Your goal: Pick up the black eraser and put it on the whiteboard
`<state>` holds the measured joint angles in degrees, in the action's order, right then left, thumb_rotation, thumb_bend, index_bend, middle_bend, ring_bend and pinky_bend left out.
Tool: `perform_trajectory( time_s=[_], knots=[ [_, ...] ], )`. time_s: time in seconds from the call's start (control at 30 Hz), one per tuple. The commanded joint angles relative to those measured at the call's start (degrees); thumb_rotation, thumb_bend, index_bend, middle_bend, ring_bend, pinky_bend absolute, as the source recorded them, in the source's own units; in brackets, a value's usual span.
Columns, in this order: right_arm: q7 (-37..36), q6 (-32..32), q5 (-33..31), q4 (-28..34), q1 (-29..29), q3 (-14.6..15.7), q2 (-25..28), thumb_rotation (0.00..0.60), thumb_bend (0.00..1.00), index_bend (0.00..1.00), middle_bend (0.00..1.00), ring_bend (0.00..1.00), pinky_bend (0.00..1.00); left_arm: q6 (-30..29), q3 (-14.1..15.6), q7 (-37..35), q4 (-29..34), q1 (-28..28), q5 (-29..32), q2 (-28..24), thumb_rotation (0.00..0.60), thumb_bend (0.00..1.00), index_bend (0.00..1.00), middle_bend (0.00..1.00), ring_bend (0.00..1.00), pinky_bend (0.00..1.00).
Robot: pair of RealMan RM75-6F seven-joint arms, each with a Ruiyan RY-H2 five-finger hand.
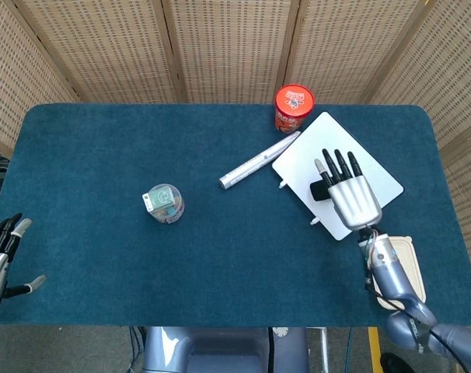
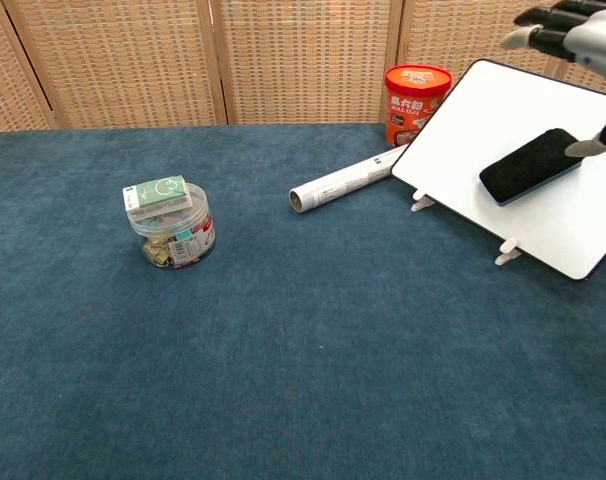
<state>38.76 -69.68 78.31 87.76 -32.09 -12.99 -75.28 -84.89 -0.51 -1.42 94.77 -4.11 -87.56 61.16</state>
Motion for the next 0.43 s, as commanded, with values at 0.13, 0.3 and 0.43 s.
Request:
perform_trajectory(
  time_s=[0.13, 0.3, 0.43],
  knots=[
    [-21.0, -11.9, 6.1, 7.7, 13.6, 7.8, 10.1, 0.6, 0.0, 0.0, 0.0, 0.0, 0.0, -2.3, -0.3, -1.1, -0.7, 1.0, -0.4, 0.0, 0.6, 0.0, 0.0, 0.0, 0.0, 0.0],
    [-31.7, -18.4, 8.9, 4.7, 20.4, 12.1, 10.8, 0.6, 0.0, 0.0, 0.0, 0.0, 0.0, -3.3, 0.1, -1.6, -1.2, 1.4, -1.7, 0.1, 0.6, 0.0, 0.0, 0.0, 0.0, 0.0],
    [-36.7, -21.2, 9.5, 2.7, 23.6, 13.5, 10.4, 0.6, 0.0, 0.0, 0.0, 0.0, 0.0, -3.7, 0.5, -1.3, -1.5, 1.4, -2.7, 0.3, 0.6, 0.0, 0.0, 0.0, 0.0, 0.0]
  ],
)
